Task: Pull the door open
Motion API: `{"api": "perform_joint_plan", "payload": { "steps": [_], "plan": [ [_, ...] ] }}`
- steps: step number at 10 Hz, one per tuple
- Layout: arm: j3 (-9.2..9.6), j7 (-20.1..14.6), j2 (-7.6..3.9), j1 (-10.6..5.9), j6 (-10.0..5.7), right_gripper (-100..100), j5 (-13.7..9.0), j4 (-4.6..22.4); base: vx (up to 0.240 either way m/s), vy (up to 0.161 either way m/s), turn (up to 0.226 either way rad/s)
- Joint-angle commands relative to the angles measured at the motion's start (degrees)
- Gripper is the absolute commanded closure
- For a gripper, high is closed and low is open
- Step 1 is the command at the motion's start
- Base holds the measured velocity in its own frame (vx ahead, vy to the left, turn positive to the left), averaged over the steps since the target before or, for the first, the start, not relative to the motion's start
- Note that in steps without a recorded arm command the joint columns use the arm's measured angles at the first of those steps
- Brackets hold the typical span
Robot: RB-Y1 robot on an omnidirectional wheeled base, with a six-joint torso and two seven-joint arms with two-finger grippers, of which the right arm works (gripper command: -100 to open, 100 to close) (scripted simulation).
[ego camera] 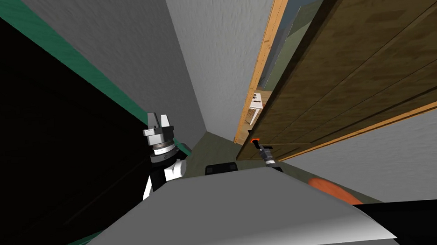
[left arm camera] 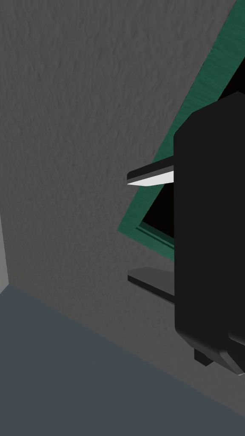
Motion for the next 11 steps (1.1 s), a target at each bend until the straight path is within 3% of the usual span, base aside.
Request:
{"api": "perform_joint_plan", "payload": {
  "steps": [1, 7, 8, 11],
  "plan": [
    [0.35, -0.51, -0.38, 0.77, -1.45, 100, 0.24, 0.39, -0.217, -0.066, 0.17],
    [1.25, -2.19, -1.86, 2.56, -5.91, 100, 0.84, 2.1, -0.202, -0.053, 0.149],
    [1.21, -2.01, -1.65, 2.18, -5.52, 100, 0.79, 2.15, -0.101, -0.017, 0.031],
    [1.67, -2.65, -2.23, 2.96, -8.33, 100, 1.08, 3.92, -0.194, -0.048, 0.175]
  ]
}}
